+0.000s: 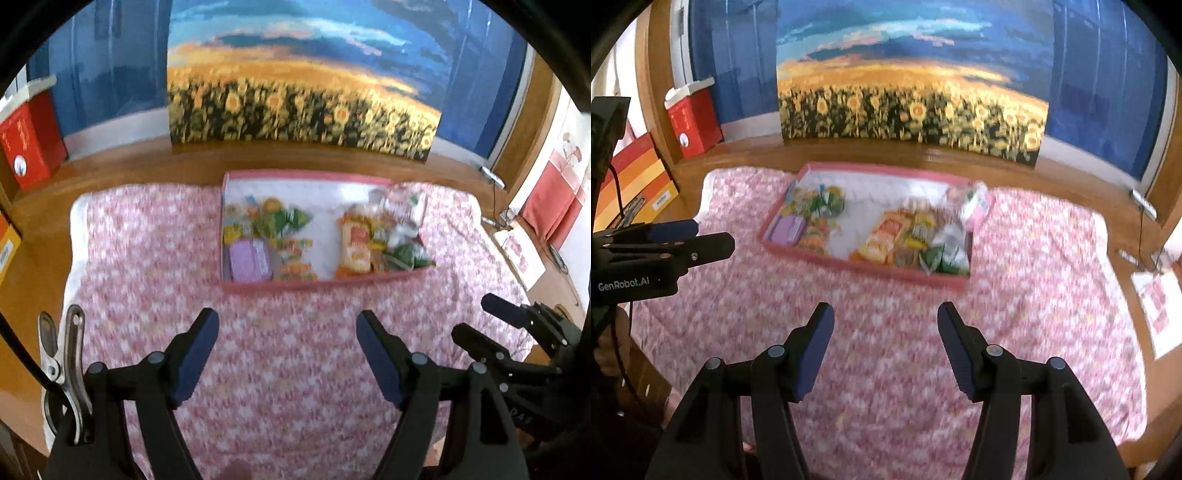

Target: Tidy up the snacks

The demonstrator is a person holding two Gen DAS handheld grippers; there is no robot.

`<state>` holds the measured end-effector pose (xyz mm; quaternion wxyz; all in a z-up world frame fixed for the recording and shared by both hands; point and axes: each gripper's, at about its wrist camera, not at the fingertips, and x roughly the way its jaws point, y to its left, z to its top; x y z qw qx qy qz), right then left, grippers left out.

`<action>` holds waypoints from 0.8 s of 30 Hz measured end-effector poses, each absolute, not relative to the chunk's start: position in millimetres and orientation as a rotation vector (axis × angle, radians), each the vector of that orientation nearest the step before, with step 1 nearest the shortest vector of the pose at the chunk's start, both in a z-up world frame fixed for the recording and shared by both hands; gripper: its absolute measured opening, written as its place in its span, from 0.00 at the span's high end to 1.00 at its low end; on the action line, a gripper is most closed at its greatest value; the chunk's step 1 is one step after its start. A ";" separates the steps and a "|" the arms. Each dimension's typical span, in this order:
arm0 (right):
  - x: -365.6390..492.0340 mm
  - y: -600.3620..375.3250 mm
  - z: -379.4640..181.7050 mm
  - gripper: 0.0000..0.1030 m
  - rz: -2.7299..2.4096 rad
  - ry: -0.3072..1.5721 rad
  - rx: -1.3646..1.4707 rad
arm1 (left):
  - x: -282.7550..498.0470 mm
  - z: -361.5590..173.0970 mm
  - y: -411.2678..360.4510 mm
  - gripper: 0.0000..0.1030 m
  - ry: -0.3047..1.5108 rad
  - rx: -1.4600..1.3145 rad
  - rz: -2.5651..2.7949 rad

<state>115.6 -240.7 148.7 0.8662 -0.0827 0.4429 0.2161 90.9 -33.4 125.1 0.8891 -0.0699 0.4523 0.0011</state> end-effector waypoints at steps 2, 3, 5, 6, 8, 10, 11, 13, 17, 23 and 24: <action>111.4 -243.7 140.5 0.42 0.448 0.958 -0.162 | 86.6 114.6 -31.7 0.21 0.972 -0.158 0.018; 109.3 -246.1 133.4 0.42 0.441 0.983 -0.155 | 85.2 109.3 -30.7 0.20 0.986 -0.165 0.022; 107.5 -248.5 121.8 0.42 0.423 1.030 -0.152 | 81.9 94.3 -28.6 0.18 1.028 -0.178 0.033; 106.9 -250.0 114.1 0.42 0.408 1.065 -0.151 | 80.7 87.5 -28.1 0.18 1.046 -0.179 0.039; 106.0 -252.1 103.4 0.42 0.393 1.111 -0.151 | 77.7 71.9 -28.5 0.18 1.094 -0.173 0.048; 104.3 -252.4 91.5 0.42 0.369 1.154 -0.178 | 73.3 56.1 -29.0 0.18 1.149 -0.179 0.046; 103.6 -253.0 87.5 0.42 0.361 1.168 -0.185 | 72.0 52.5 -28.8 0.18 1.162 -0.182 0.046; 103.7 -255.8 78.3 0.42 0.335 1.209 -0.187 | 68.7 43.0 -27.6 0.18 1.195 -0.193 0.047; 108.6 -261.0 61.6 0.42 0.283 1.284 -0.201 | 66.6 20.3 -20.1 0.13 1.288 -0.229 0.070; 110.0 -263.7 53.6 0.39 0.276 1.308 -0.198 | 60.5 10.6 -23.2 0.00 1.256 -0.232 0.033; 110.8 -264.6 53.4 0.38 0.278 1.311 -0.194 | 60.4 9.0 -26.7 0.00 1.258 -0.202 0.038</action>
